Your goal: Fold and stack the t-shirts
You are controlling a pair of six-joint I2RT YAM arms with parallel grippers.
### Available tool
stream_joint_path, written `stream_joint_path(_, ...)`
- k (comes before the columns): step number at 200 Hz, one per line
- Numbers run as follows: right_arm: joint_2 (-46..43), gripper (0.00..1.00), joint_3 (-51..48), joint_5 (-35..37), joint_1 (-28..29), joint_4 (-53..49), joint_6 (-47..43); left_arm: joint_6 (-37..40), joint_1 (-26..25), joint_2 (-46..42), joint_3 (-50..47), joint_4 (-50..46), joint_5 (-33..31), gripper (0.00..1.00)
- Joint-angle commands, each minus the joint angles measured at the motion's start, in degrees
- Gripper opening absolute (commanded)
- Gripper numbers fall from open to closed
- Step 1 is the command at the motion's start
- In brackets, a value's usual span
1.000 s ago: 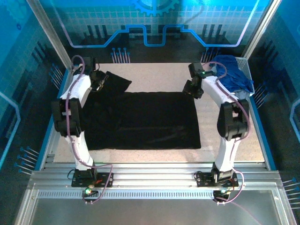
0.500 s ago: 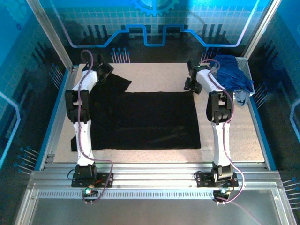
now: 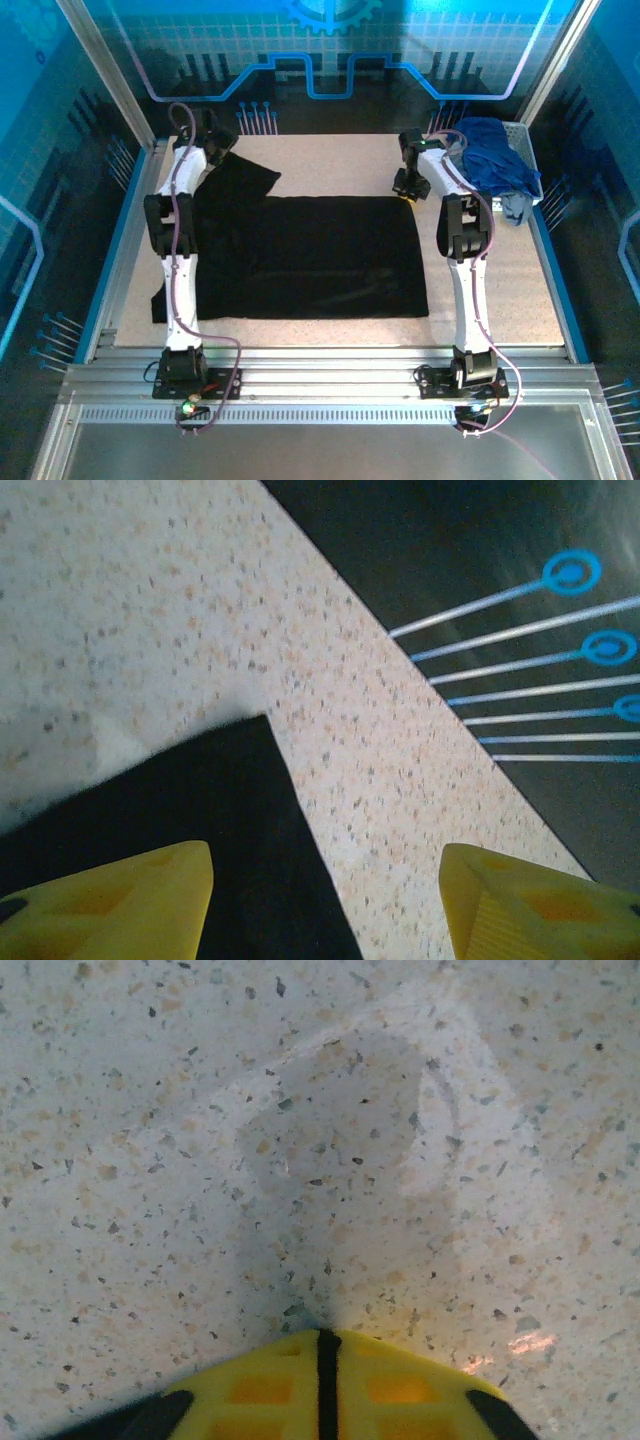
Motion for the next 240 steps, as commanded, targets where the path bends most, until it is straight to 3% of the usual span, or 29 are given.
stream_joint_path(1, -0.16, 0.07, 0.35, -0.83, -0.20, -1.14, -0.26, 1.50, 0.51, 3.57, 5.93, -5.43, -4.02, 0.62)
stream_joint_path(33, -1.59, 0.05, -0.96, -2.20, -0.01, 0.04, -0.09, 0.16, 0.40, 5.31, 7.64, -9.04, -9.69, 0.60)
stream_joint_path(86, -2.56, 0.05, -1.33, -3.96, -0.07, 1.43, 0.26, -8.01, -0.48, 9.89, 12.19, -16.35, -5.70, 0.61)
stream_joint_path(123, -2.46, 0.05, -1.12, -4.79, -0.42, 1.71, 0.42, -7.76, -1.16, 10.38, 12.49, -22.25, -3.14, 0.59)
stream_joint_path(178, -2.57, 0.05, -1.58, -5.71, -0.63, 2.30, 0.95, -6.79, -1.98, 11.04, 14.19, -40.01, -5.30, 0.43)
stream_joint_path(206, -2.64, 0.05, -1.98, -6.37, -0.77, 2.81, 0.97, -5.38, -2.30, 10.58, 13.77, -44.00, -7.28, 0.37)
stream_joint_path(215, -2.74, 0.05, -2.17, -6.49, -0.72, 2.94, 0.97, -4.93, -2.26, 10.50, 13.75, -43.84, -7.52, 0.31)
stream_joint_path(240, -3.06, 0.05, -2.98, -6.81, -0.80, 3.45, 0.72, -3.74, -2.26, 9.44, 13.45, -40.66, -8.33, 0.04)
